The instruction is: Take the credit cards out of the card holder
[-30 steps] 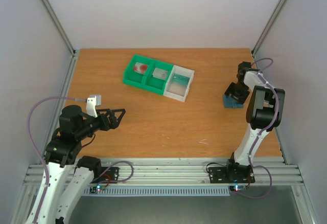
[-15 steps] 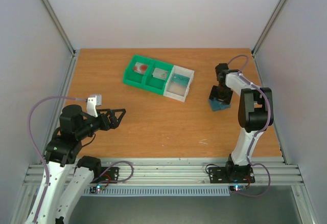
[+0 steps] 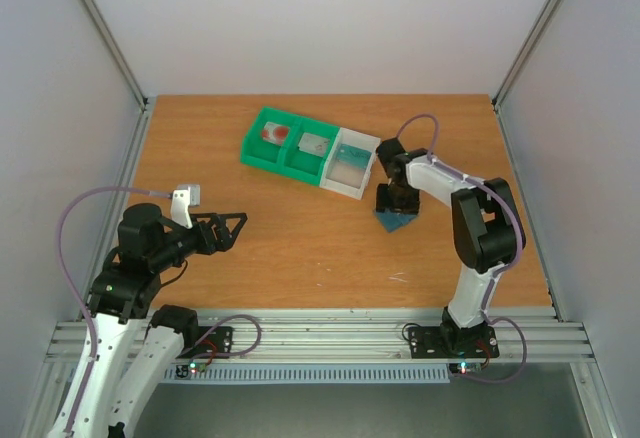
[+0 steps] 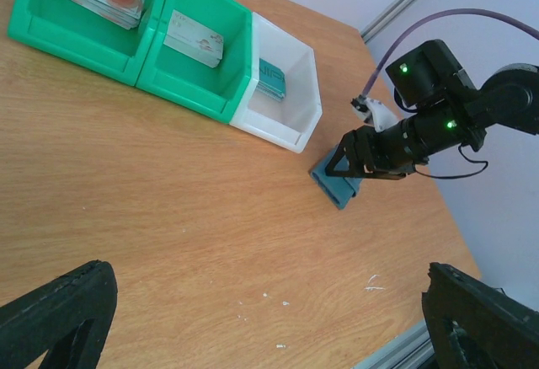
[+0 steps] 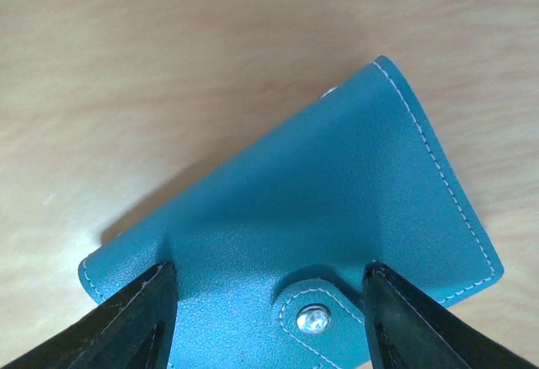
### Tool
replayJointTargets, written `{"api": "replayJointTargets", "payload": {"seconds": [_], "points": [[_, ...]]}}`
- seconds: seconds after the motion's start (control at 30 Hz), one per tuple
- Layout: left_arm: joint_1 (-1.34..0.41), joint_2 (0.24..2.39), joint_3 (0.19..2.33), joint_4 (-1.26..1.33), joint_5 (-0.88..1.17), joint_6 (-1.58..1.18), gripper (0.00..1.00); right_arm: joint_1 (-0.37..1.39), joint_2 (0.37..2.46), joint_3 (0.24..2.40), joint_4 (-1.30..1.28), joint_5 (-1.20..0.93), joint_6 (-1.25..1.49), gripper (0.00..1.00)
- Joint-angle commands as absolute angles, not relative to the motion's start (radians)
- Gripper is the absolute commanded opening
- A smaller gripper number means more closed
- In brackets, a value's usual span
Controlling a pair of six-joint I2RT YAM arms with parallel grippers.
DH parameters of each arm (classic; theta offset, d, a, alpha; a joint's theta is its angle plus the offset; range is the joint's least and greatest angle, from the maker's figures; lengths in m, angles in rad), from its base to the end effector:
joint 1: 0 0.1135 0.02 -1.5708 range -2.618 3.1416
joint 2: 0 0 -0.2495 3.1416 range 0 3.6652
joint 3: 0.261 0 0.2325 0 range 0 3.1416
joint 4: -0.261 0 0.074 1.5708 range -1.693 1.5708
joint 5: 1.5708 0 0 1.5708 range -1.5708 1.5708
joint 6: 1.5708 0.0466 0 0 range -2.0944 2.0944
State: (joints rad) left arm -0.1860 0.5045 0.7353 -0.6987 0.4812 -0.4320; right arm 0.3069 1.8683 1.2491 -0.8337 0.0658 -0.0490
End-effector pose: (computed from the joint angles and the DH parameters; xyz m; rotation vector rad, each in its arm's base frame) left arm 0.1036 -0.0414 0.2919 0.0561 2.0933 -0.8713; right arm 0.3108 0.0953 0.1509 -0.5280 2.9687 -0.0755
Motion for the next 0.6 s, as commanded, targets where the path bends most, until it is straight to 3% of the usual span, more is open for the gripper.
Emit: {"api": "replayJointTargets", "payload": {"seconds": [0.0, 0.57], "points": [[-0.189, 0.510, 0.730, -0.662, 0.476, -0.407, 0.99, 0.402, 1.866, 1.173, -0.854, -0.029, -0.029, 0.61], [-0.191, 0.558, 0.766, -0.730, 0.443, -0.416, 0.97, 0.801, 1.799, 1.111, -0.786, -0.114, -0.085, 0.59]]}}
